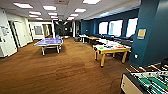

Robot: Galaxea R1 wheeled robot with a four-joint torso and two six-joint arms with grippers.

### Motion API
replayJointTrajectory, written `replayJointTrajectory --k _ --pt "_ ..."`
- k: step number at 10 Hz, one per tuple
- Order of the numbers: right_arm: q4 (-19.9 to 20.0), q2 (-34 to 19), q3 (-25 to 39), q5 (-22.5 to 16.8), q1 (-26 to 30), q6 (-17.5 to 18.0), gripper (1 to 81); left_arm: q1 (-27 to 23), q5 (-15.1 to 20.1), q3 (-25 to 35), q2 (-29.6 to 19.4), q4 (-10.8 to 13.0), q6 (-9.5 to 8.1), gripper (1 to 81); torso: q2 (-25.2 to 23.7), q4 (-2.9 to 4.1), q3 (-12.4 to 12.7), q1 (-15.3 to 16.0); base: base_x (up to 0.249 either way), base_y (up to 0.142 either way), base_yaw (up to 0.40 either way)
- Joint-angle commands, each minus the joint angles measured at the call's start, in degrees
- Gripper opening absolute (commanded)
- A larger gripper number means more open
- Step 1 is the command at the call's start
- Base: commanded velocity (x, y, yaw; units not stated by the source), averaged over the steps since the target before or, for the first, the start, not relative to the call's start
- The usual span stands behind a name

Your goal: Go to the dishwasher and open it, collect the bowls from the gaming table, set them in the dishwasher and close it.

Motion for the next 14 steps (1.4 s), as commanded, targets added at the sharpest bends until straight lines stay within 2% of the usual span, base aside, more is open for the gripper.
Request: replayJointTrajectory --k 1,5,14 --pt "0.2 -0.8 -0.3 -3.3 3.9 -0.1 81.1 -3.6 2.6 0.1 -0.4 -0.2 -0.22 81.1 0.0 0.00 0.0 0.0 0.188 0.095 0.000" --pt "0.2 -0.7 -0.3 -3.3 3.9 -0.1 81.1 -3.6 2.6 0.1 -0.3 -0.2 -0.22 81.1 0.0 0.00 0.0 0.0 0.188 0.077 0.000" --pt "0.1 -0.8 -0.3 -3.3 3.9 -0.1 81.1 -3.6 2.7 0.1 -0.3 -0.2 -0.22 81.1 0.0 0.00 0.0 0.0 0.192 0.000 0.000"
